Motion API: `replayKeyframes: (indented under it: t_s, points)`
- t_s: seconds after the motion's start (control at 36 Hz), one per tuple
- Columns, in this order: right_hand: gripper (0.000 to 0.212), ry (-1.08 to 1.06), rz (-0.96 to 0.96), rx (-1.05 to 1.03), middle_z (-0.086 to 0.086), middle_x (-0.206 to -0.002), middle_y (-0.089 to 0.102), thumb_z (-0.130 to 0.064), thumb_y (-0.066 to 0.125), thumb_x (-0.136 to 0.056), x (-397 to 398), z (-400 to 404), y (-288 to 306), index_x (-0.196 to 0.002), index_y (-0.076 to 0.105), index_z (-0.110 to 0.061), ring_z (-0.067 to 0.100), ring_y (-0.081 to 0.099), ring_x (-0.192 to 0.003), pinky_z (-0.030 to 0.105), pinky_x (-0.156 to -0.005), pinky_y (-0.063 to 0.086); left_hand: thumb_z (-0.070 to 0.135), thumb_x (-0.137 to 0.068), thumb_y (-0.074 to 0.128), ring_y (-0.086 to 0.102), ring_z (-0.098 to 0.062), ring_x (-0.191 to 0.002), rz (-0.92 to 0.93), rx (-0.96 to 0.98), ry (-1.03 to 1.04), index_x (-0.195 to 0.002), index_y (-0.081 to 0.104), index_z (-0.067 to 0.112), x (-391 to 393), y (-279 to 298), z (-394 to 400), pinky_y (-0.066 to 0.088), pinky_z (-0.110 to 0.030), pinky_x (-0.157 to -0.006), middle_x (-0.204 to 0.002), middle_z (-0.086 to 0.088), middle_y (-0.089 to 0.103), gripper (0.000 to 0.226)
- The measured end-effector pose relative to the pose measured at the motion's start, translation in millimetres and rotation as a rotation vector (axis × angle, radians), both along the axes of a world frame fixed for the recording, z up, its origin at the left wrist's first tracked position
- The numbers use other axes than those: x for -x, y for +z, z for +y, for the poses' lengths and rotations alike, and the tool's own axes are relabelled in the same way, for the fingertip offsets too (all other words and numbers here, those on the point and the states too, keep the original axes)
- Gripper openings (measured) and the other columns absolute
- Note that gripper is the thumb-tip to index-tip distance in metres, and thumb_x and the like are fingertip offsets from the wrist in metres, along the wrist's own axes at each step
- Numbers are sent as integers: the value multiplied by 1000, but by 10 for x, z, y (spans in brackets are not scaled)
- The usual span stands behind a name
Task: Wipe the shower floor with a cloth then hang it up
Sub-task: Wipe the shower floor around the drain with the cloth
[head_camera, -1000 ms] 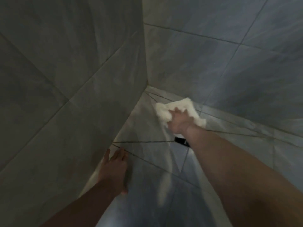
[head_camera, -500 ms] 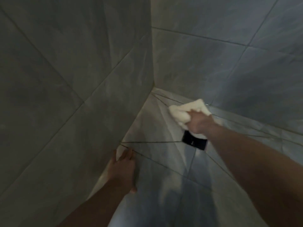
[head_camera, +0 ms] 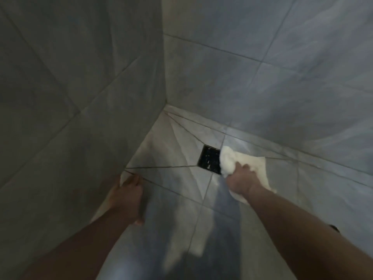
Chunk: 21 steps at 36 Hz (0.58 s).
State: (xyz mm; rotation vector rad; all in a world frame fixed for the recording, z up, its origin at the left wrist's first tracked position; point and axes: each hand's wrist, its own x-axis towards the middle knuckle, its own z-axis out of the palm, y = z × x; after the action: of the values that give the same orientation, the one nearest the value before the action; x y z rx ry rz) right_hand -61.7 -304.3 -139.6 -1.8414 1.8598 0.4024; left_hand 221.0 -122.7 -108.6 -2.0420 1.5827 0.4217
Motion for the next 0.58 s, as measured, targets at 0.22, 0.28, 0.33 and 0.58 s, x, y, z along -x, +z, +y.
replayKeyframes:
  t_s: [0.22, 0.28, 0.33, 0.58]
  points:
    - [90, 209, -25, -150, 14, -163, 5, -57, 39, -82, 8, 1087, 145, -156, 6, -19, 44, 11, -147, 50, -118, 22, 45, -81, 61, 27, -19, -142, 58, 116, -79, -137, 43, 25, 158, 61, 156, 4, -45, -119, -142, 1, 46, 62]
    - [102, 254, -51, -174, 13, -164, 3, -68, 29, -72, 94, 1157, 127, -157, 3, -19, 42, 6, -149, 50, -120, 17, 33, -85, 49, 43, -14, -131, 163, 230, -75, -126, 56, 30, 247, 38, 182, -2, -37, -118, -124, 7, 61, 41]
    - [115, 280, -56, -147, 8, -165, 7, -70, 13, -54, 168, 1126, 59, -157, 5, -19, 37, 5, -151, 49, -121, 13, 28, -77, 45, 62, -9, -105, 263, 395, -46, -111, 67, 34, 321, 5, 223, 5, -30, -114, -95, 11, 72, 41]
    - [68, 37, -176, -79, 9, -153, 39, -49, 43, -83, 256, 493, 273, -145, 40, -22, 30, 37, -140, 35, -116, 27, 30, -64, 71, 68, -7, -69, 343, 566, 78, -96, 70, 34, 394, 61, 379, 44, -32, -89, -65, 15, 70, 32]
